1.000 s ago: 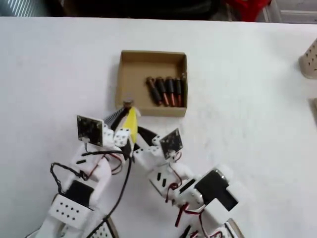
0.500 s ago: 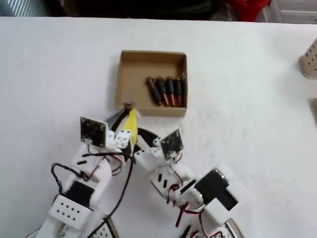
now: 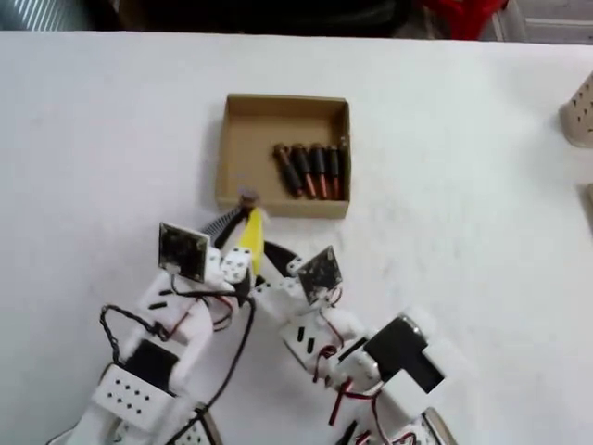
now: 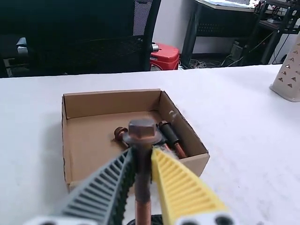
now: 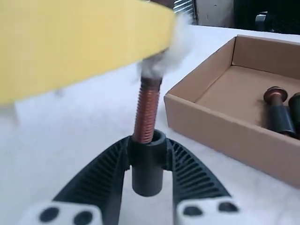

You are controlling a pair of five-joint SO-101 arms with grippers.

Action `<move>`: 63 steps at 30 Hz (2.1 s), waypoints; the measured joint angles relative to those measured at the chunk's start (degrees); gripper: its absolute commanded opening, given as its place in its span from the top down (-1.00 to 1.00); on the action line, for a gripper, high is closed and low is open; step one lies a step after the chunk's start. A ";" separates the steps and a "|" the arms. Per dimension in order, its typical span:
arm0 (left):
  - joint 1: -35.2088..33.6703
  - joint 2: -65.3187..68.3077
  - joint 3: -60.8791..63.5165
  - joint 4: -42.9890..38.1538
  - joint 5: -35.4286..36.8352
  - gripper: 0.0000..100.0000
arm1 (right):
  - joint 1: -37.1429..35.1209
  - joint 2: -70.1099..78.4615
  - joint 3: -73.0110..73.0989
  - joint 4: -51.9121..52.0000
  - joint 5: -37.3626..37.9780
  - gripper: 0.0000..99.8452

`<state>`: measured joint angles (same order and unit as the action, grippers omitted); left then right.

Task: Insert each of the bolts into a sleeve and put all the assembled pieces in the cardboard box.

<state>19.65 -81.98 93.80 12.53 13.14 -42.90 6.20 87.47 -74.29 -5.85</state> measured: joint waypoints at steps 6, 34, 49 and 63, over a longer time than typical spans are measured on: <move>0.26 0.00 0.35 -0.35 0.00 0.95 | 0.00 0.00 0.18 0.00 0.00 0.97; -1.41 0.26 3.87 -7.03 0.00 0.95 | 0.00 0.00 0.35 0.00 0.35 0.97; -0.35 0.35 3.87 -6.86 1.76 0.95 | 0.53 -7.91 3.69 3.25 0.53 0.97; 0.97 -0.18 3.87 -1.23 1.76 0.33 | 0.97 -10.20 3.87 5.36 0.53 0.97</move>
<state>20.62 -82.15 97.67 11.30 14.90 -41.93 -4.00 91.34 -68.92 -5.32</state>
